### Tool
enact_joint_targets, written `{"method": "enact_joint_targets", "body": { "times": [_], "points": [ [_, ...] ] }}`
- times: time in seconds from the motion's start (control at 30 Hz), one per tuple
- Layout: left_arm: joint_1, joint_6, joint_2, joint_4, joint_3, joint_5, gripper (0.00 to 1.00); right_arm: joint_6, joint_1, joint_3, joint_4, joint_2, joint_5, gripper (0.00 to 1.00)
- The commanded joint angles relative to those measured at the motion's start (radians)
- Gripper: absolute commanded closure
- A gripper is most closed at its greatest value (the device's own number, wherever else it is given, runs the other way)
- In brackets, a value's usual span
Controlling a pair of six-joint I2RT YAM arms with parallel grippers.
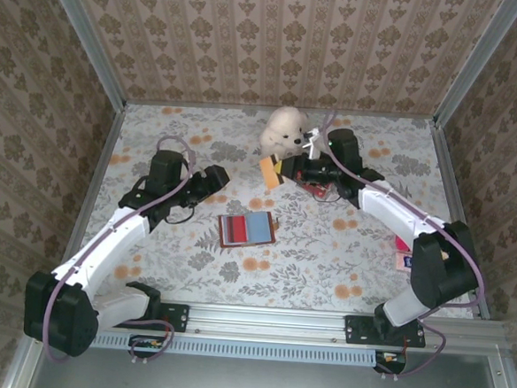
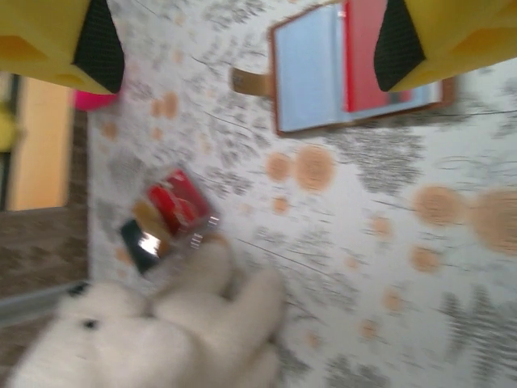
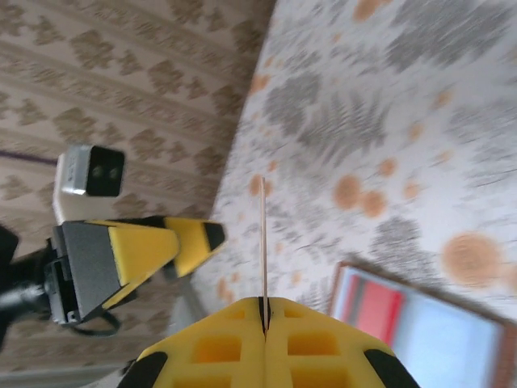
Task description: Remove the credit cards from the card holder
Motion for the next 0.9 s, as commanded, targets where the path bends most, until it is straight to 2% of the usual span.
{"method": "enact_joint_targets", "body": {
  "times": [0.0,0.17,0.23,0.33,0.4,0.53,0.77,0.87],
  "points": [
    [0.005,0.112,0.024,-0.139,0.055,-0.193,0.11,-0.258,-0.049,0.060,-0.243,-0.062,0.157,1.00],
    [0.006,0.182,0.044,-0.167,0.067,-0.297,0.03,-0.479,-0.125,0.072,-0.326,-0.111,0.286,1.00],
    [0.006,0.205,0.052,-0.192,0.078,-0.335,0.01,-0.594,-0.134,0.060,-0.331,-0.135,0.402,1.00],
    [0.006,0.233,0.064,-0.221,0.099,-0.372,0.00,-0.695,-0.166,0.063,-0.336,-0.131,0.481,1.00],
    [0.006,0.244,0.074,-0.223,0.104,-0.378,0.00,-0.739,-0.197,0.075,-0.337,-0.105,0.484,1.00],
    [0.006,0.254,0.099,-0.199,0.115,-0.358,0.00,-0.932,-0.219,0.083,-0.314,-0.040,0.476,1.00],
    [0.007,0.265,0.148,-0.205,0.142,-0.343,0.00,-1.219,-0.234,0.190,-0.410,0.081,0.370,1.00],
    [0.007,0.266,0.154,-0.205,0.141,-0.334,0.00,-1.294,-0.234,0.230,-0.430,0.130,0.410,1.00]
  ]
}}
